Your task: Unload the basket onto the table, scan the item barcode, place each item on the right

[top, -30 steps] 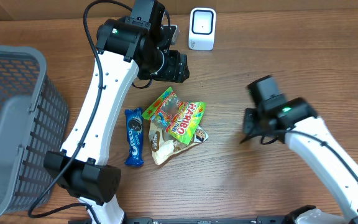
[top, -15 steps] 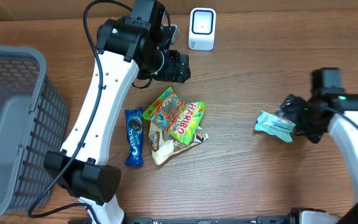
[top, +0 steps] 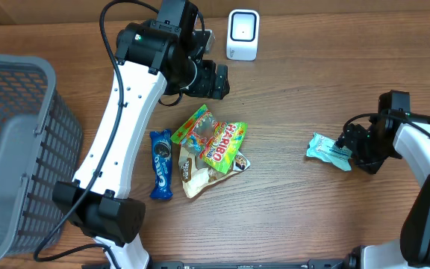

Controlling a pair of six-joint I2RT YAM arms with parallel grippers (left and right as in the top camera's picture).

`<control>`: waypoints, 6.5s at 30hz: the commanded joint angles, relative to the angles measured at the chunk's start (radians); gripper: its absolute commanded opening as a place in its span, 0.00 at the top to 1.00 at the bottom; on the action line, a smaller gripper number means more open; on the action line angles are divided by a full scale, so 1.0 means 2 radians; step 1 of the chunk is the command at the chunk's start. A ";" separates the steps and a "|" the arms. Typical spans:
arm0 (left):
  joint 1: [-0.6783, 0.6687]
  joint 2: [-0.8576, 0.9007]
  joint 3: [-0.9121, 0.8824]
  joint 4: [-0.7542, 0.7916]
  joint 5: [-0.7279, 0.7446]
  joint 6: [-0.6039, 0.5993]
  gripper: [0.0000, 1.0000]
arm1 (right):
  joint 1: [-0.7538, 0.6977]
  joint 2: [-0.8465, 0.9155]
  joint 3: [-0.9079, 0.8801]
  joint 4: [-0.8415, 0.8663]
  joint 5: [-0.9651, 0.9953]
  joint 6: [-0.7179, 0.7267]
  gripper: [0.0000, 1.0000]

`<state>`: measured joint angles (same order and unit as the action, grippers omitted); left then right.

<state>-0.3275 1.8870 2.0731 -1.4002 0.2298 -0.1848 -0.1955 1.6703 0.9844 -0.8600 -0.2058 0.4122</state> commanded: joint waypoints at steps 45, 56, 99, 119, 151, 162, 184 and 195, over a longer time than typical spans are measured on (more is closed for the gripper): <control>-0.004 0.003 0.002 0.008 -0.011 -0.001 0.14 | 0.331 -0.047 0.094 -0.120 0.408 0.153 0.96; -0.004 0.003 0.002 0.008 -0.015 -0.001 0.10 | 0.282 -0.024 0.103 -0.077 0.231 0.148 0.68; -0.004 0.003 0.002 0.041 -0.016 -0.001 0.00 | -0.007 0.080 0.155 0.051 0.088 -0.042 0.96; -0.003 0.003 0.002 0.075 -0.089 -0.002 0.00 | 0.384 0.134 0.208 -0.164 0.437 0.161 0.96; -0.003 0.003 0.002 0.074 -0.095 -0.001 0.00 | 0.382 0.103 0.331 -0.124 0.011 -0.010 0.58; -0.003 0.003 0.002 0.075 -0.094 -0.002 0.00 | 0.293 0.100 0.301 -0.214 -0.002 -0.038 0.44; -0.003 0.003 0.002 0.085 -0.093 -0.007 0.00 | 0.301 0.100 0.184 -0.133 -0.022 -0.064 0.42; -0.003 0.003 0.002 0.085 -0.093 -0.007 0.00 | 0.299 0.100 0.184 -0.118 -0.022 -0.076 0.37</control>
<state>-0.3275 1.8881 2.0739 -1.2331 0.0406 -0.1925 0.4065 1.8969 1.3582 -1.1061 -0.2398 0.2729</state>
